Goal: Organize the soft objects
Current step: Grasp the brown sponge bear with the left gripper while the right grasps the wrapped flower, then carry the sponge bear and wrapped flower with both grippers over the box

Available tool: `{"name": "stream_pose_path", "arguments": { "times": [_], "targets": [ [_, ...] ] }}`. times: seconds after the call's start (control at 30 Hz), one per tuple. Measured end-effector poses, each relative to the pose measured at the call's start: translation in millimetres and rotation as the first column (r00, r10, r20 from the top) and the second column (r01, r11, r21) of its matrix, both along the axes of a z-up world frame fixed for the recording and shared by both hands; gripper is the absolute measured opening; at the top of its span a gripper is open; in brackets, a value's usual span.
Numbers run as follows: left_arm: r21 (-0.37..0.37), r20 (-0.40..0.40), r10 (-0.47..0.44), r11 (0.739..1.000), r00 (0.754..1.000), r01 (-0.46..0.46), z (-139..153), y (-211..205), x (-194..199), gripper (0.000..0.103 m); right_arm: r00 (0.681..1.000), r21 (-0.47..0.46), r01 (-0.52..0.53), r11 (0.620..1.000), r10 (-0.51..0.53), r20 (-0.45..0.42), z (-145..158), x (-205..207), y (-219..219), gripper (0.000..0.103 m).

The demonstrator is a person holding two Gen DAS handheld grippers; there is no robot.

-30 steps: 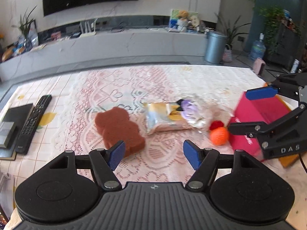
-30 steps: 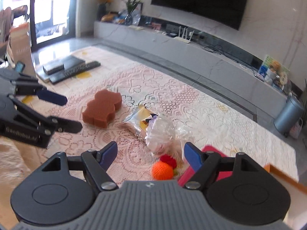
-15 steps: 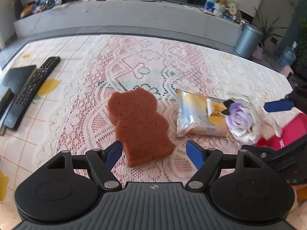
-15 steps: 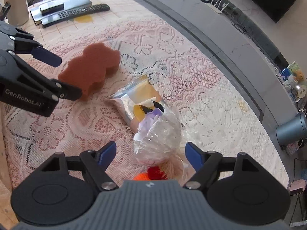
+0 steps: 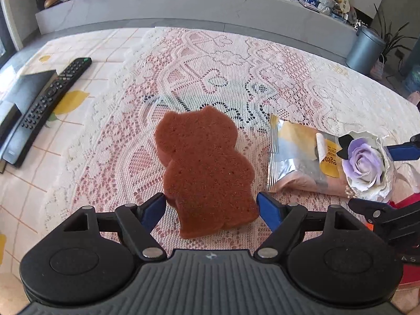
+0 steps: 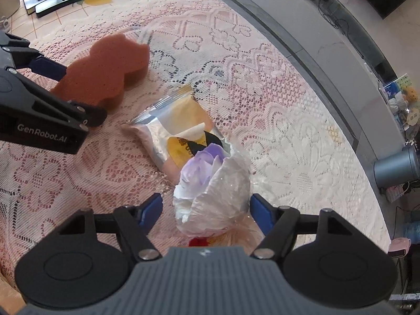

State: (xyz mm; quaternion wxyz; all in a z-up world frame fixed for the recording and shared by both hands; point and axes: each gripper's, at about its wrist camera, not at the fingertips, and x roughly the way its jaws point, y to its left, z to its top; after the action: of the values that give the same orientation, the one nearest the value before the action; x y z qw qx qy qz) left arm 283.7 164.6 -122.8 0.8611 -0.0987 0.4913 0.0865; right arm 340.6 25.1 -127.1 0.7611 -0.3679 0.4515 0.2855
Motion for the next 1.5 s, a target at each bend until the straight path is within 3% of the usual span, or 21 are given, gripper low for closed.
{"name": "stream_pose_path", "arguments": {
  "times": [0.1,0.3,0.5,0.67,0.9,1.13,1.3,1.5],
  "targets": [
    [0.003,-0.003,0.0,1.0,1.0,0.0,-4,0,2,0.092,1.0,-0.004,0.001,1.0,-0.001,0.017,0,-1,1,0.06],
    [-0.009,0.015,0.001,1.0,1.0,-0.001,-2,3,-3,0.075,0.999,0.027,0.014,1.0,-0.015,0.033,6,-6,-3,0.046],
    [0.004,0.064,-0.002,1.0,0.998,0.002,12,0,-17,0.065,0.997,0.083,0.042,0.996,-0.047,0.065,21,-13,-12,0.043],
    [0.003,0.117,-0.005,1.0,0.993,0.004,33,-7,-32,0.064,0.994,0.163,0.071,0.984,-0.083,0.068,43,-19,-21,0.043],
    [0.008,0.203,-0.053,0.999,0.978,0.052,69,-32,-59,0.064,0.988,0.341,0.14,0.93,-0.152,0.01,82,-38,-40,0.043],
    [0.021,0.282,-0.137,0.99,0.95,0.137,107,-68,-83,0.064,0.975,0.505,0.177,0.845,-0.219,0.025,131,-77,-75,0.043],
    [0.038,0.325,-0.216,0.976,0.921,0.215,129,-97,-93,0.064,0.958,0.544,0.208,0.813,-0.282,0.055,157,-102,-115,0.043],
    [0.057,0.363,-0.334,0.94,0.87,0.337,151,-145,-97,0.064,0.92,0.571,0.273,0.774,-0.383,0.079,179,-122,-176,0.043]
  ]
}}
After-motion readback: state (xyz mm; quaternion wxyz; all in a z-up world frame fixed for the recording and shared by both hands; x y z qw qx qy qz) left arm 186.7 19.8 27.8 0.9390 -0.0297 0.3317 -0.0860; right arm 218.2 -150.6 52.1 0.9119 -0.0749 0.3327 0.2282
